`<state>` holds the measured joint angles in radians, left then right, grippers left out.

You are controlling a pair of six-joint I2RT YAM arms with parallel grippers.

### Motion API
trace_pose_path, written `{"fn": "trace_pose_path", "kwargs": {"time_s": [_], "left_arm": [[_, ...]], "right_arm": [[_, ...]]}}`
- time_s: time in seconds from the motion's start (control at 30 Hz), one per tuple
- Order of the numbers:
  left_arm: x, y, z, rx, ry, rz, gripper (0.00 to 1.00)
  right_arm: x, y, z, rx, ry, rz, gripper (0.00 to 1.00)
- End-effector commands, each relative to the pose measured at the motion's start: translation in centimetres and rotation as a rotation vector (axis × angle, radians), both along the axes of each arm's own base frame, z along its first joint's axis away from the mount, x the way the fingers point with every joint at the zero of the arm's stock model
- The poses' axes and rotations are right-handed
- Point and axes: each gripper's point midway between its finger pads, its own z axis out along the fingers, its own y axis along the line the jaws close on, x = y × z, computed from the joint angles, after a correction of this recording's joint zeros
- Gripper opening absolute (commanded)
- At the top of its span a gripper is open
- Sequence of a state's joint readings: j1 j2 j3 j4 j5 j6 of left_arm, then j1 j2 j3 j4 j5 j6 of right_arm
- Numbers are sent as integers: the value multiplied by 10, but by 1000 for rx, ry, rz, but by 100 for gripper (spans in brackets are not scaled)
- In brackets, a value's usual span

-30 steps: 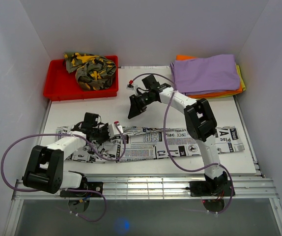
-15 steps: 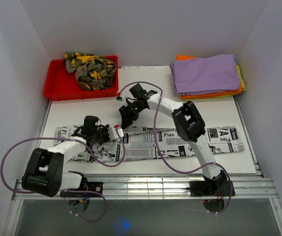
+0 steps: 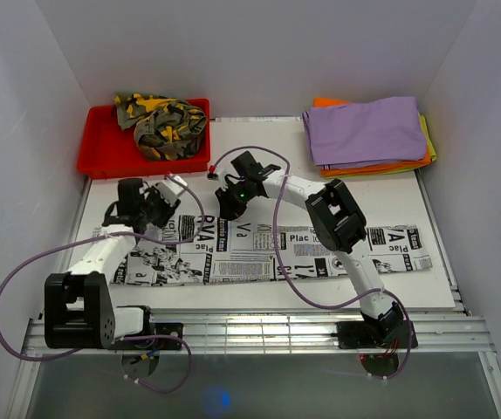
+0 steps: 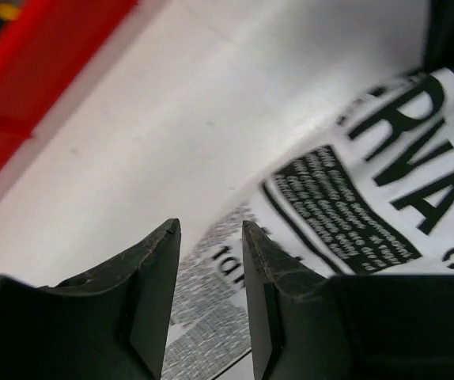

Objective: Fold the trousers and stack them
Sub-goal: Fold the trousers

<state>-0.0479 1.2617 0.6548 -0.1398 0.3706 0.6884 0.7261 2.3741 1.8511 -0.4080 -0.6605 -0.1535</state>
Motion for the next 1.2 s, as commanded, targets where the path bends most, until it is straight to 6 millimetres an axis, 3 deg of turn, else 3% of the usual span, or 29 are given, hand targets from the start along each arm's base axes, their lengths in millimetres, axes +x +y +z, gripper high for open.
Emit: {"fn": "trace_pose_path", "kwargs": {"time_s": [0.0,0.13,0.27,0.3,0.47,0.6,0.63,0.7,0.73,0.87,0.9,1.0,1.1,1.13,1.17], "left_arm": [[2,10,30,-200,110,156,48],[6,8,10,-250,242,177,49],[2,8,-26,-252,390,204,44],[-1,14,-45,-233,449,241,42],[-18,36,-82,-175,573,334,35],[-22,52,-94,-112,575,365,34],[-22,56,-97,-94,577,369,34],[-17,57,-93,-77,551,322,35],[-12,53,-84,-92,516,279,39],[13,38,-46,-126,379,128,52],[26,35,-29,-138,340,108,54],[46,15,-1,-206,319,34,55],[52,-13,8,-265,339,-13,53],[56,-19,12,-277,335,-24,52],[55,-27,12,-292,351,-28,51]], "right_arm": [[26,0,31,77,-157,-61,8],[33,-1,33,76,-197,-91,8],[48,-5,34,59,-277,-135,8],[51,-5,36,59,-294,-146,8],[71,-24,37,-19,-398,-257,8],[62,-30,35,-46,-405,-213,8],[58,-30,34,-45,-396,-190,12],[53,-32,37,-58,-395,-148,34],[52,-33,42,-58,-396,-137,64],[67,-44,76,-76,-443,-123,92],[77,-44,95,-61,-486,-117,94],[85,-68,116,-85,-470,-119,93],[72,-88,139,-56,-400,-71,77],[63,-92,143,-34,-374,-39,67],[48,-99,140,-50,-325,-10,63]]}}
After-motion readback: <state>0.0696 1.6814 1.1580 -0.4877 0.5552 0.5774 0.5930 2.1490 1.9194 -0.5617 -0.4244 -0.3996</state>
